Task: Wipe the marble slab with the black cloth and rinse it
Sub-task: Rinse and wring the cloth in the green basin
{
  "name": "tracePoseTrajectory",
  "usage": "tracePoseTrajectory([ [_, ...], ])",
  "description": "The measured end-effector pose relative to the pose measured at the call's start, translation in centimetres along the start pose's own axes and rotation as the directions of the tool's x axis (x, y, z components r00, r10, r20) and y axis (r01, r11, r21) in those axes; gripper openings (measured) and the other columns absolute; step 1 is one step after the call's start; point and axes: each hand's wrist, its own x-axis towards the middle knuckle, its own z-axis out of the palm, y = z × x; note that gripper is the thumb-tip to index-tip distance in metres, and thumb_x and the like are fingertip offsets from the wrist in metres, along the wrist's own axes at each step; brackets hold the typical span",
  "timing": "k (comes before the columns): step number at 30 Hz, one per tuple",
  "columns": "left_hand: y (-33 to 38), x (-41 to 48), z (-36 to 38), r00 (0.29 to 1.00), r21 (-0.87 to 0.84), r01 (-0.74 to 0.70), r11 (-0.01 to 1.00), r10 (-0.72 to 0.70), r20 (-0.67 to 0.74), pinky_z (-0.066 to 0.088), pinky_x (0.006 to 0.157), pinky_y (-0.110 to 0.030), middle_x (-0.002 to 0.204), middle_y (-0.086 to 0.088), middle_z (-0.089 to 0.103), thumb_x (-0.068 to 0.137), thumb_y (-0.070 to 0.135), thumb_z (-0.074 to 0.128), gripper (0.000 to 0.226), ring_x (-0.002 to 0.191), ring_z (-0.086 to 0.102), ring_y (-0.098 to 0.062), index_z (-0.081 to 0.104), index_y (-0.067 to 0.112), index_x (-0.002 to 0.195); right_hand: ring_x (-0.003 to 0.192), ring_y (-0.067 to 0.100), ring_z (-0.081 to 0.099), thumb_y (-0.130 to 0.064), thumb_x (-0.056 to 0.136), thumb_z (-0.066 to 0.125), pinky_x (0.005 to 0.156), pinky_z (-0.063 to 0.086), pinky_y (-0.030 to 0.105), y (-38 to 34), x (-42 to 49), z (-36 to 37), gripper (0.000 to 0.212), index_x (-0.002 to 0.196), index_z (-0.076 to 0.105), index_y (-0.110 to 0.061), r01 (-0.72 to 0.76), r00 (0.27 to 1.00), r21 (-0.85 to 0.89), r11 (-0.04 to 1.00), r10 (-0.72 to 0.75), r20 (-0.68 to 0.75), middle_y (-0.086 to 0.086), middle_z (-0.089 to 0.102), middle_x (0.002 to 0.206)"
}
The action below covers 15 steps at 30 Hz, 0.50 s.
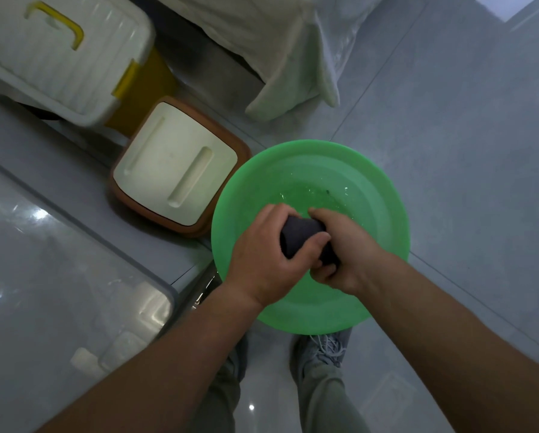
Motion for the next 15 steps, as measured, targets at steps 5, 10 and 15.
tracePoseTrajectory([
  [5,1.3,0.4,0.8,0.971,-0.003,0.215,0.977,-0.214,-0.107,0.024,0.051,-0.031,0.055,0.004,0.036,0.093,0.058,0.046,0.048,0.05,0.037,-0.013,0.033,0.023,0.063,0.037,0.012,0.028,-0.036,0.099,0.051,0.037,0.021,0.016,1.2,-0.3,1.5,0.037,0.068,0.057,-0.016,0.16,0.977,-0.118,0.98,-0.174,-0.119,0.0,0.038,0.052],
  [10,2.0,1.6,1.4,0.885,-0.156,0.462,0.873,-0.466,0.008,0.025,0.053,-0.033,0.054,0.003,0.038,0.1,0.036,0.047,0.047,0.052,0.035,-0.018,0.037,0.018,0.059,0.049,0.018,0.022,-0.014,0.089,0.054,0.047,0.019,0.028,1.9,0.8,1.7,0.028,0.063,0.046,-0.013,0.417,0.843,-0.231,0.879,-0.469,-0.262,-0.001,0.028,0.051],
  [15,1.4,2.0,1.9,0.807,-0.245,0.588,0.771,-0.579,0.113,0.026,0.055,-0.035,0.044,0.005,0.032,0.093,0.022,0.048,0.044,0.05,0.029,-0.022,0.034,0.018,0.051,0.05,0.012,0.022,-0.012,0.089,0.052,0.051,0.019,0.03,2.6,1.3,0.7,0.043,0.053,0.029,-0.02,0.598,0.641,-0.498,0.628,-0.748,-0.173,-0.007,0.027,0.047],
])
